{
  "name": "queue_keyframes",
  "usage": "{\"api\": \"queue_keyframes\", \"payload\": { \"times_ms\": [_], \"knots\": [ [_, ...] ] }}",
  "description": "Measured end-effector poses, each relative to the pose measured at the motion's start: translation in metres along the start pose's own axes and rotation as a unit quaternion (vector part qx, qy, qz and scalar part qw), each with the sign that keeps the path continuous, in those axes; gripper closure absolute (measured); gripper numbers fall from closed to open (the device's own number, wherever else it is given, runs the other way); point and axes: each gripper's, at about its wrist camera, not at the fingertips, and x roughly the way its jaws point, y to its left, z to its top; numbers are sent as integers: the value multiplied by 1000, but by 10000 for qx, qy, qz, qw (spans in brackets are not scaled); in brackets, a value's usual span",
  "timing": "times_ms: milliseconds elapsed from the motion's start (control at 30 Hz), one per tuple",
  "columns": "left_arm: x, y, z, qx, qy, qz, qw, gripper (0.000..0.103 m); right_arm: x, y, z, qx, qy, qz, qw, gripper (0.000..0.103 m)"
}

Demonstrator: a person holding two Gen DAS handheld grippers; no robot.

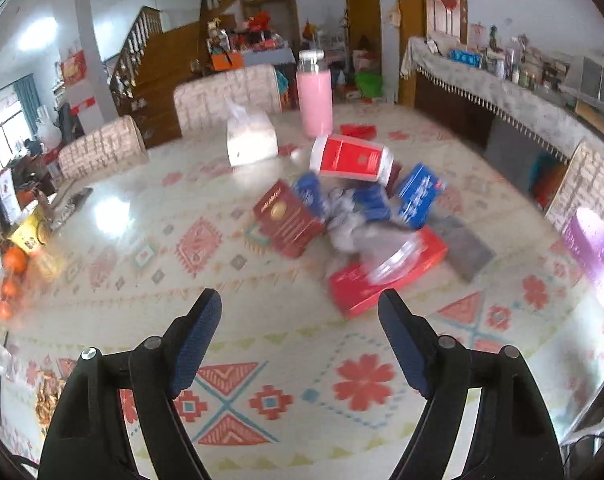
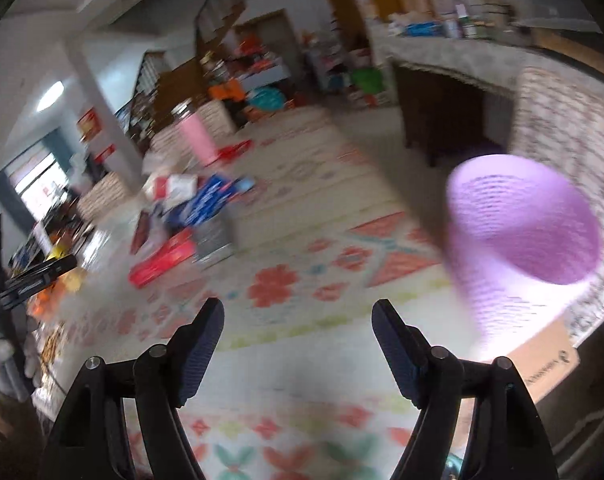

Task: Collect trash
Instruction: 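Move both empty tools back toward the table, then grasp the clear plastic bag with left tool while right tool grasps the grey box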

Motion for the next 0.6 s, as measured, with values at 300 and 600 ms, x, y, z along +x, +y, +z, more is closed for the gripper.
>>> {"api": "queue_keyframes", "payload": {
  "times_ms": [300, 600],
  "knots": [
    [73, -4, 31, -226, 681, -944, 9929, 23, 47, 44, -5, -195, 442, 164, 9987, 22],
    [133, -26, 62, -754, 1109, -952, 9864, 23, 59, 39, -1, -17, 561, 76, 9984, 22]
  ]
}}
